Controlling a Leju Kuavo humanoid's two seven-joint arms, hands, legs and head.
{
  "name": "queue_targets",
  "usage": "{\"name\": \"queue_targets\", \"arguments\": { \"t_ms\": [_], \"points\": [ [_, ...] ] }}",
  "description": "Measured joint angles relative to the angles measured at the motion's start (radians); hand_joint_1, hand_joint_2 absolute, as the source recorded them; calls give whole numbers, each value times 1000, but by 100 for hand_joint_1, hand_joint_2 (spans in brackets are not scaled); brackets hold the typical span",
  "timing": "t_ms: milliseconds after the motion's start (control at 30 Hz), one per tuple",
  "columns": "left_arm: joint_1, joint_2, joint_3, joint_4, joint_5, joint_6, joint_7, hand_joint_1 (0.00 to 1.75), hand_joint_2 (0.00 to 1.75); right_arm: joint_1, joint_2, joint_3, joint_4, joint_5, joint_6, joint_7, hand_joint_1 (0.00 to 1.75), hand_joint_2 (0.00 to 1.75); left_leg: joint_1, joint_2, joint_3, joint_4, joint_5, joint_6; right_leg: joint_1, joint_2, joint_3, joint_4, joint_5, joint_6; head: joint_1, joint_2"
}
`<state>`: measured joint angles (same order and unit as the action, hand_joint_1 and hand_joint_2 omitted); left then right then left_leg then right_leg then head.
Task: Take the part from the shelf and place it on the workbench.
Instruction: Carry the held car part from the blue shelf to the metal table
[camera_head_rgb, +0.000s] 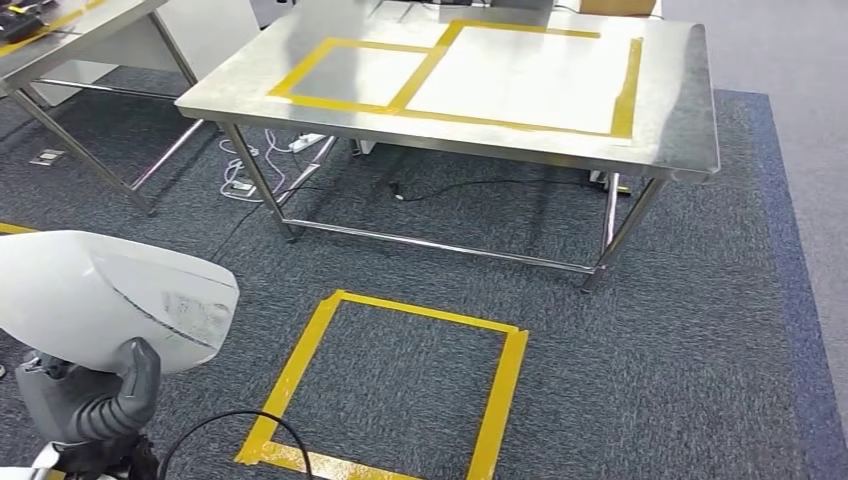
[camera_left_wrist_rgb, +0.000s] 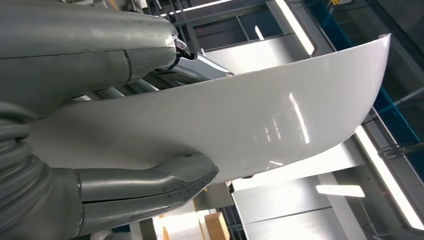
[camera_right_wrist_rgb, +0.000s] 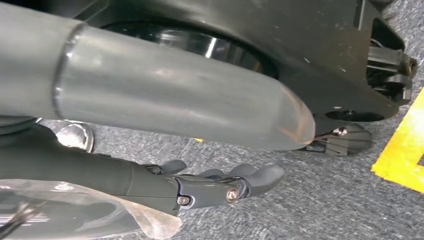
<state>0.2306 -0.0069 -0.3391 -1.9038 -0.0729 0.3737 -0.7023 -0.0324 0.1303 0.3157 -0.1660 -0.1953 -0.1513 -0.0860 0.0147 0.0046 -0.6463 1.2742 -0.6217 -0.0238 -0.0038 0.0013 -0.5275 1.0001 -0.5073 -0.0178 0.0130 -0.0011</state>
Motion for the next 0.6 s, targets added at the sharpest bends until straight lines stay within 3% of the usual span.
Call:
{"name": "queue_targets", "arguments": {
  "t_ms": [33,67,133,200,267,367,433,500,533,567,600],
  "points": [
    [1,0,0,0,0,0,0,175,175,1,0,0,0,0,0,0,0,0,0,0,-24,24,2,1,1,2,7,0,-6,0,0,0],
    [1,0,0,0,0,0,0,175,175,2,0,0,0,0,1,-1,0,0,0,0,-32,12,26,3,2,4,17,0,-13,0,0,0],
    [1,0,0,0,0,-1,0,175,175,3,0,0,0,-1,1,-1,0,0,-1,0,-8,-102,123,10,2,8,35,0,-29,3,0,0],
    [1,1,0,2,0,-1,0,175,175,2,0,0,1,-2,3,-1,0,0,-6,-1,16,-200,164,19,3,11,45,3,-44,12,-1,0],
    [3,1,0,4,-1,-1,1,175,175,1,0,0,1,-2,4,0,0,0,-11,-2,20,-224,156,27,5,12,44,4,-58,26,-2,0],
    [4,1,1,4,-2,-1,0,175,175,0,-1,0,1,-3,5,-1,0,0,-7,-4,37,-238,165,43,4,9,46,16,-83,44,-1,0],
    [2,0,1,4,-2,-2,0,175,175,-2,-1,0,1,-3,5,-2,0,0,-4,-3,48,-244,159,53,2,7,-1,107,-126,53,1,0],
    [2,-1,0,4,-2,-2,0,175,175,-1,-1,0,1,-3,5,-2,0,0,-5,-3,56,-244,148,58,0,7,-92,243,-168,58,2,0],
    [2,-1,0,5,-2,-3,0,175,175,0,-1,0,1,-3,5,-1,0,0,-5,-4,63,-244,142,59,0,7,-127,282,-166,58,1,0],
    [2,-1,0,5,-2,-3,0,175,175,1,-1,0,1,-3,5,-1,0,0,-6,-5,72,-244,134,59,1,7,-144,283,-139,58,2,0],
    [2,-1,0,5,-2,-3,0,175,175,2,-1,0,1,-3,5,-1,0,0,-7,-6,83,-244,126,59,1,7,-140,242,-94,55,2,0]
  ]
}}
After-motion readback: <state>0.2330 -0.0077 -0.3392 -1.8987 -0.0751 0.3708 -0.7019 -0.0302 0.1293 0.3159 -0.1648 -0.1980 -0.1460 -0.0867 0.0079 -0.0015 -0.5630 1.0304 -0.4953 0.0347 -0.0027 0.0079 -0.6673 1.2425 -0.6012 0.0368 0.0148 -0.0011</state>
